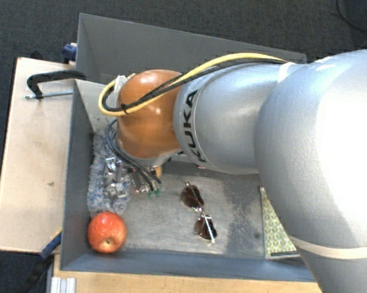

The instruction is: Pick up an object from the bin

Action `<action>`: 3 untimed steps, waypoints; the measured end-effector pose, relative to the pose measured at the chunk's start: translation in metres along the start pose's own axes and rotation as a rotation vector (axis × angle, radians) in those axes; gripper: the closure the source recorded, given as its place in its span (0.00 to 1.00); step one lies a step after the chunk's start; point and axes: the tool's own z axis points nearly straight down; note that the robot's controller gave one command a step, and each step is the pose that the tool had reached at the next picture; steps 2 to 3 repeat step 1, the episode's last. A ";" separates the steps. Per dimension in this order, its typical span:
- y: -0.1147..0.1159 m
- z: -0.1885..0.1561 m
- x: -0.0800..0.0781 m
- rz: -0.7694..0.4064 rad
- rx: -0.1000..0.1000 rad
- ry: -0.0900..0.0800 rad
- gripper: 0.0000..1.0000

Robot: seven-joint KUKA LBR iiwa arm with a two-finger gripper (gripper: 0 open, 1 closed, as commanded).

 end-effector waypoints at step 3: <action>-0.002 -0.108 -0.011 0.136 0.000 -0.014 1.00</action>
Offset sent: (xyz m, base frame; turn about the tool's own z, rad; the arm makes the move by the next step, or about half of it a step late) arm 0.0001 0.0000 0.0402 0.0000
